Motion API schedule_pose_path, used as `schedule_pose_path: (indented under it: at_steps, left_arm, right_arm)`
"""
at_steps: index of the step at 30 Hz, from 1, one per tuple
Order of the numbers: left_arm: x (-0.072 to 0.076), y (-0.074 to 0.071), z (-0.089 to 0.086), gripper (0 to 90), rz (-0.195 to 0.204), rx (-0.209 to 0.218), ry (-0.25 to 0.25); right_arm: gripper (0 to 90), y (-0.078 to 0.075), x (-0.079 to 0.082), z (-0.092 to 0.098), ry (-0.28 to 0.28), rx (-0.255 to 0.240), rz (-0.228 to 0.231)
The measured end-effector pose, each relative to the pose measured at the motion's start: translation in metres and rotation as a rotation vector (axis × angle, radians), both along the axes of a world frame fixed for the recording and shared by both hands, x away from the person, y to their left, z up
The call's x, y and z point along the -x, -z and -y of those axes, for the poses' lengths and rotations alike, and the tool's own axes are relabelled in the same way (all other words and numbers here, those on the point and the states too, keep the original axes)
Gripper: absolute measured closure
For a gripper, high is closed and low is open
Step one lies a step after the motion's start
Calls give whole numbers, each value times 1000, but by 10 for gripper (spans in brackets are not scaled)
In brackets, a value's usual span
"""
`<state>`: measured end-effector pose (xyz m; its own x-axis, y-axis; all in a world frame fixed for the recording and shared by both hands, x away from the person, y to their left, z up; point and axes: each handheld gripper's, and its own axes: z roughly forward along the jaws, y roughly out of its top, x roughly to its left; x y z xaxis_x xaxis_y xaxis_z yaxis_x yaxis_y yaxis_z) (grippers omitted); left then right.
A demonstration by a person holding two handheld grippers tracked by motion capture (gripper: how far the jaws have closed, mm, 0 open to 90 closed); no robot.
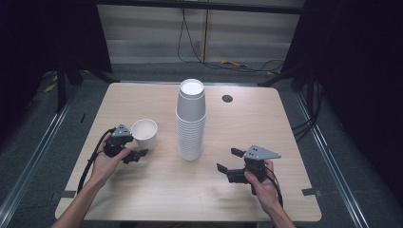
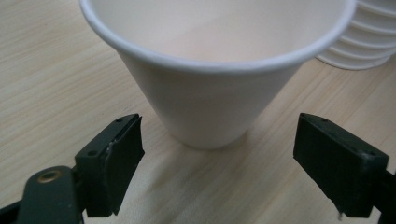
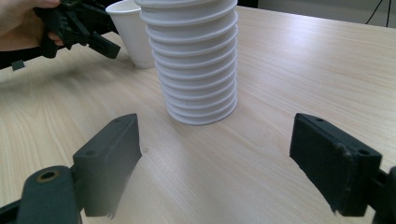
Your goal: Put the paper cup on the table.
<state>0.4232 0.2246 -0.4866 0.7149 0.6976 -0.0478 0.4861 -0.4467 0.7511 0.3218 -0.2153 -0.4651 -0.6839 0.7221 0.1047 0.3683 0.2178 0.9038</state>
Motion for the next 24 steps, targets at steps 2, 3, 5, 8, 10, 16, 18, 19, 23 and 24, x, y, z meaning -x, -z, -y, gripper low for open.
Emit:
schedule_pose_path:
  at_steps: [2,3,5,8,10,16,18,19,23,24]
  left_arm:
    - [3,-3,-4,156,1,60,1]
    - [5,-4,-5,158,4,73,-1]
    - [10,-6,-7,155,18,61,-10]
    - [18,-8,-10,157,31,57,-4]
    - [23,-10,-11,157,37,69,-8]
    - [38,-15,-13,167,61,94,-3]
    - [43,-17,-11,169,70,83,-4]
    - [45,-18,-11,168,72,97,-3]
    - [55,-19,-8,165,72,128,8]
    - [58,-19,-7,163,69,130,14]
  right_arm:
    - [161,0,0,0,1,-2,1]
    - [161,0,0,0,0,1,1]
    - [160,0,0,0,0,0,-1]
    - [161,0,0,0,1,4,0]
    - [160,0,1,0,2,3,1]
    - [160,0,0,0,0,1,2]
    - [160,0,0,0,-2,2,2]
    - [160,1,0,-1,2,5,2]
    - [160,0,1,-1,-1,1,2]
    - [160,0,1,-1,-3,3,3]
